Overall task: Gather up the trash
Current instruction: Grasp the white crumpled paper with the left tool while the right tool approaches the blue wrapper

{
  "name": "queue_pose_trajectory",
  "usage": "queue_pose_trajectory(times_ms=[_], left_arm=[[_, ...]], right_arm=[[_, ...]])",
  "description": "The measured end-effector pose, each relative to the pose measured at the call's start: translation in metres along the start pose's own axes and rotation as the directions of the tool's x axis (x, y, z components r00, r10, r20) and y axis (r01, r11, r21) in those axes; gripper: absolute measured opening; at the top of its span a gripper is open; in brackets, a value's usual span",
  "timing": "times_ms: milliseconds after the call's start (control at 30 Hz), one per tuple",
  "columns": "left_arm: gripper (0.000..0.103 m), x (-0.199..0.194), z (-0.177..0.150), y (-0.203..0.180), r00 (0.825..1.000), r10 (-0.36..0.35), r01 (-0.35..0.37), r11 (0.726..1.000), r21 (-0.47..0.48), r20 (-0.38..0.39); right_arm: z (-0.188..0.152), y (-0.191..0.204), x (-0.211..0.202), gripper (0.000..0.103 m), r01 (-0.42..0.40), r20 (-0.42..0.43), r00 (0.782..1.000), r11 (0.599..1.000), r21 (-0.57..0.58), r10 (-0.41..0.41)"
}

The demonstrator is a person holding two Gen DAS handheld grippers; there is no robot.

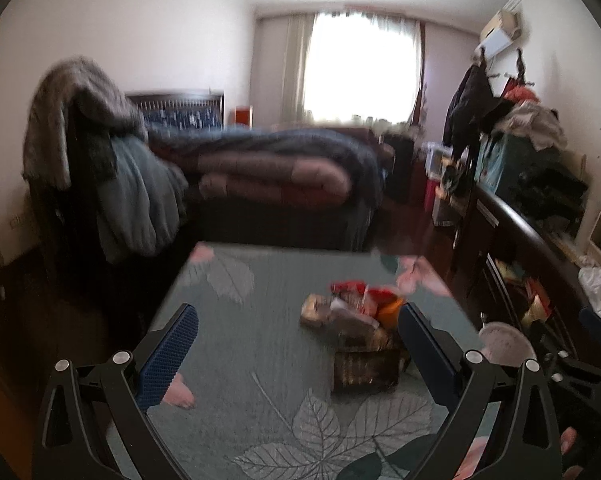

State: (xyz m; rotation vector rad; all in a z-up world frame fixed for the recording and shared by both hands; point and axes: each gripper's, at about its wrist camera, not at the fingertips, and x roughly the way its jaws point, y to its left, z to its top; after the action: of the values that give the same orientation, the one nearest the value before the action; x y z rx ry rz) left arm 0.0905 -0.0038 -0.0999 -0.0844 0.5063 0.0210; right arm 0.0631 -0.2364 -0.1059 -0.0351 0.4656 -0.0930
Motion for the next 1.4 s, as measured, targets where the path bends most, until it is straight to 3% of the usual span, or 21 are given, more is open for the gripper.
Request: queue_pose_trajectory(times_ms=[133, 400, 533, 700, 733, 767, 800, 900, 1000, 1100, 1300, 1400], left_arm=[[0.099, 0.055, -0.013, -0.001, 0.992, -0.038, 0.034, 0.999, -0.036, -0.121], [0.099, 0.145, -0.017, -0.041, 0.964, -0.069, 0.059, 0.997, -0.045, -0.257], [0.099, 0.191, -0.024, -0.043, 0.944, -0.052, 0.012, 0.992, -0.125, -0.325], [0.097, 0.219, -0.032, -0.037, 0.925, -0.081, 0.001, 0.977, -0.211, -0.371], [0.094, 0.221, -0.034, -0.036, 0.923, -0.078, -0.006, 0.976, -0.218, -0.376], [0.08, 0.224, -0.034, -0.035, 0.923, -0.083, -0.003, 0.975, -0.222, -0.377], [0.055, 0.225, -0.034, -0.034, 0.921, -0.098, 0.009, 0.973, -0.231, -0.377], [0.041, 0.225, -0.035, -0.027, 0.908, -0.179, 0.073, 0.958, -0.276, -0.379], [0.039, 0.212, -0.032, -0.02, 0.931, -0.147, 0.057, 0.963, -0.265, -0.335], [0.038, 0.199, -0.026, -0.006, 0.946, -0.158, 0.071, 0.953, -0.293, -0.284], [0.038, 0.178, -0.015, 0.022, 0.963, -0.148, 0.066, 0.94, -0.334, -0.225], [0.038, 0.171, -0.015, 0.029, 0.965, -0.143, 0.062, 0.938, -0.341, -0.218]], right_arm=[[-0.012, -0.003, 0.035, 0.1, -0.004, -0.069, 0.998, 1.0, 0.011, 0.005], [-0.026, -0.011, 0.085, 0.1, -0.012, -0.136, 0.991, 1.0, 0.027, 0.015], [-0.03, -0.016, 0.102, 0.1, -0.024, -0.152, 0.988, 0.999, 0.034, 0.029], [-0.031, -0.015, 0.119, 0.1, -0.043, -0.174, 0.983, 0.999, 0.033, 0.049], [-0.031, -0.015, 0.122, 0.1, -0.05, -0.177, 0.983, 0.998, 0.034, 0.056], [-0.031, -0.014, 0.123, 0.1, -0.056, -0.174, 0.983, 0.998, 0.033, 0.061], [-0.03, -0.013, 0.124, 0.1, -0.062, -0.168, 0.983, 0.998, 0.033, 0.067], [-0.028, -0.007, 0.13, 0.099, -0.084, -0.171, 0.981, 0.996, 0.03, 0.088], [-0.027, 0.001, 0.14, 0.099, -0.117, -0.191, 0.974, 0.992, 0.038, 0.123], [-0.026, 0.008, 0.155, 0.099, -0.144, -0.224, 0.963, 0.988, 0.055, 0.152], [-0.026, 0.022, 0.18, 0.094, -0.239, -0.292, 0.918, 0.962, 0.132, 0.268], [-0.027, 0.035, 0.189, 0.094, -0.254, -0.306, 0.909, 0.959, 0.127, 0.281]])
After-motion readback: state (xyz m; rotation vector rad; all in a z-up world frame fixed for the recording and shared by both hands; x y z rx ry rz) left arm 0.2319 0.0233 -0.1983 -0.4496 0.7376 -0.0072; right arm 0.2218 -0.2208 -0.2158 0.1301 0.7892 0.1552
